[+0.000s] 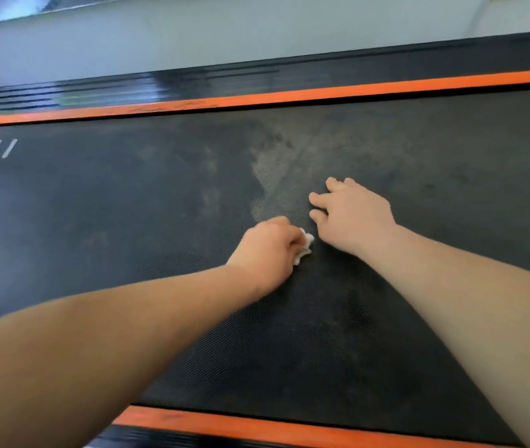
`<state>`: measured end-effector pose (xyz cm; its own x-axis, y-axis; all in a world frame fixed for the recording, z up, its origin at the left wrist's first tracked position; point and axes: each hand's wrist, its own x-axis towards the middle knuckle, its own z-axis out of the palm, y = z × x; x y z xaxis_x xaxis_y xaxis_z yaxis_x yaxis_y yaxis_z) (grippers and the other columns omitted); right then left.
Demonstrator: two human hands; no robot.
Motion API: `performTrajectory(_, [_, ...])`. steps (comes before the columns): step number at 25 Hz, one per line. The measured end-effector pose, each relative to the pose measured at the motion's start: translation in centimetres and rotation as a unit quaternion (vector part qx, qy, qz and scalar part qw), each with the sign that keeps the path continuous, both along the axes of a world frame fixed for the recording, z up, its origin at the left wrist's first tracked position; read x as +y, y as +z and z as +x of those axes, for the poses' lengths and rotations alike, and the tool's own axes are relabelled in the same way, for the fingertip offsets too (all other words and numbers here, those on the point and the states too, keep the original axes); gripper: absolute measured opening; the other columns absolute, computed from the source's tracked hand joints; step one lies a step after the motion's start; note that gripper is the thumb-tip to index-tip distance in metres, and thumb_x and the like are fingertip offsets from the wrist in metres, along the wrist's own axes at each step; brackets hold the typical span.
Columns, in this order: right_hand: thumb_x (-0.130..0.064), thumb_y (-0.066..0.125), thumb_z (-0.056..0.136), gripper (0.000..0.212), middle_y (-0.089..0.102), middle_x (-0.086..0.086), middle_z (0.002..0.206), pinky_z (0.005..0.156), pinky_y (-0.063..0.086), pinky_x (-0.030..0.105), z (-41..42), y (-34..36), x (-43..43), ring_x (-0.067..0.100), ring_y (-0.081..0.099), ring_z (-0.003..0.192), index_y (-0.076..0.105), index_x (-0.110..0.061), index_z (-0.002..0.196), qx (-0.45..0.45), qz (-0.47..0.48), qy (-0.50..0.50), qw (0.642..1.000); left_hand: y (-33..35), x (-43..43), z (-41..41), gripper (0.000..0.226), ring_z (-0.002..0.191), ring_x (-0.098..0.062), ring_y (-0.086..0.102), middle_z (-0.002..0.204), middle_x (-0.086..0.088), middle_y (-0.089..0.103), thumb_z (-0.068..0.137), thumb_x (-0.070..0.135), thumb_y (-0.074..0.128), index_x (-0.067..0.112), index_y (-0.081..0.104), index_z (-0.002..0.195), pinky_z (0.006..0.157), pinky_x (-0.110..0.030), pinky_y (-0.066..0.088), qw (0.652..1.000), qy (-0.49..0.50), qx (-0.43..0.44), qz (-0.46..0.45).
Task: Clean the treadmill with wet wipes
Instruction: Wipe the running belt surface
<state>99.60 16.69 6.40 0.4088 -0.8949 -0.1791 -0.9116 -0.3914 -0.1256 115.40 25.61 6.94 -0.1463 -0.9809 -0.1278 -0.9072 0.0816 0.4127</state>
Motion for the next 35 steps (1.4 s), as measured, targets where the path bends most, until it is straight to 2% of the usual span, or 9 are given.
performTrajectory(2, [-0.048, 0.033, 0.106, 0.045, 0.031, 0.0, 0.161, 0.106, 0.04, 0.045, -0.1, -0.6, 0.1, 0.027, 0.027, 0.147, 0.041, -0.038, 0.149, 0.025, -0.001, 0.015, 1.0, 0.1, -2.1, 2.2, 0.014, 0.093, -0.027, 0.06, 0.094, 0.0, 0.06, 0.095, 0.019, 0.06, 0.019, 0.074, 0.096, 0.084, -0.036, 0.049, 1.0, -0.023, -0.015, -0.011])
performTrajectory(6, [-0.051, 0.029, 0.107, 0.047, 0.02, -0.005, 0.167, 0.107, 0.04, 0.045, -0.6, -0.3, 0.2, 0.025, 0.02, 0.152, 0.034, -0.043, 0.153, 0.012, 0.03, -0.004, 0.999, -0.5, -5.1, 6.5, 0.019, 0.085, -0.026, 0.065, 0.087, -0.001, 0.065, 0.093, 0.015, 0.057, 0.021, 0.073, 0.085, 0.077, -0.035, 0.053, 0.981, 0.19, -0.021, -0.041])
performTrajectory(11, [-0.051, 0.029, 0.106, 0.042, 0.032, -0.004, 0.159, 0.096, 0.044, 0.043, -0.1, 0.0, -0.4, 0.024, 0.029, 0.146, 0.045, -0.041, 0.145, 0.03, 0.046, -0.013, 0.998, -0.7, -1.8, 2.6, 0.011, 0.085, -0.023, 0.06, 0.092, 0.001, 0.061, 0.094, 0.017, 0.064, 0.02, 0.074, 0.093, 0.079, -0.033, 0.049, 0.998, -0.043, 0.022, -0.03])
performTrajectory(16, [-0.038, 0.044, 0.103, 0.029, 0.053, 0.002, 0.12, 0.073, 0.035, 0.036, 2.5, 1.3, -0.5, 0.027, 0.049, 0.118, 0.065, -0.022, 0.115, 0.034, 0.031, -0.071, 0.996, -0.9, -6.5, 8.1, 0.019, 0.09, -0.027, 0.062, 0.093, -0.004, 0.063, 0.095, 0.015, 0.056, 0.019, 0.074, 0.091, 0.08, -0.035, 0.05, 0.979, 0.196, -0.015, -0.064])
performTrajectory(20, [-0.042, 0.045, 0.101, 0.032, 0.047, 0.004, 0.137, 0.085, 0.041, 0.04, 4.9, 1.1, -1.0, 0.03, 0.045, 0.127, 0.06, -0.024, 0.123, -0.009, -0.048, -0.038, 0.998, -0.6, -4.1, 5.6, 0.015, 0.085, -0.026, 0.059, 0.092, -0.004, 0.06, 0.096, 0.017, 0.059, 0.017, 0.074, 0.094, 0.078, -0.036, 0.048, 0.997, 0.036, 0.016, -0.069])
performTrajectory(23, [-0.048, 0.036, 0.104, 0.041, 0.038, -0.001, 0.157, 0.107, 0.038, 0.046, 5.4, 0.2, -1.7, 0.03, 0.029, 0.147, 0.058, -0.033, 0.136, -0.033, -0.004, -0.02, 0.999, -0.9, -7.8, 12.1, 0.017, 0.089, -0.034, 0.062, 0.092, -0.009, 0.064, 0.093, 0.015, 0.058, 0.016, 0.075, 0.09, 0.079, -0.036, 0.05, 0.979, 0.181, -0.031, -0.092])
performTrajectory(25, [-0.049, 0.038, 0.103, 0.04, 0.047, -0.003, 0.149, 0.099, 0.042, 0.042, 5.8, 0.1, -2.0, 0.027, 0.038, 0.141, 0.065, -0.036, 0.129, -0.041, -0.014, -0.042, 0.998, -1.0, -9.0, 15.2, 0.02, 0.088, -0.034, 0.064, 0.092, -0.008, 0.066, 0.093, 0.015, 0.053, 0.016, 0.072, 0.086, 0.08, -0.037, 0.053, 0.954, 0.289, -0.031, -0.078])
performTrajectory(31, [-0.053, 0.044, 0.098, 0.036, 0.052, -0.005, 0.129, 0.078, 0.04, 0.037, 7.2, 0.1, -2.6, 0.025, 0.045, 0.123, 0.066, -0.036, 0.12, -0.031, 0.012, -0.078, 0.996, -1.8, -8.8, 9.3, 0.018, 0.09, -0.025, 0.058, 0.095, -0.002, 0.061, 0.098, 0.017, 0.056, 0.018, 0.074, 0.096, 0.081, -0.036, 0.049, 0.991, 0.108, 0.019, -0.081])
performTrajectory(35, [-0.057, 0.042, 0.099, 0.045, 0.041, -0.002, 0.153, 0.101, 0.043, 0.045, 5.8, 0.7, -4.8, 0.026, 0.035, 0.142, 0.055, -0.038, 0.138, -0.037, 0.007, -0.067, 0.997, -1.0, -12.8, 16.2, 0.021, 0.093, -0.033, 0.064, 0.102, -0.011, 0.069, 0.095, 0.011, 0.054, 0.013, 0.075, 0.096, 0.079, -0.033, 0.048, 0.956, 0.28, -0.037, -0.085])
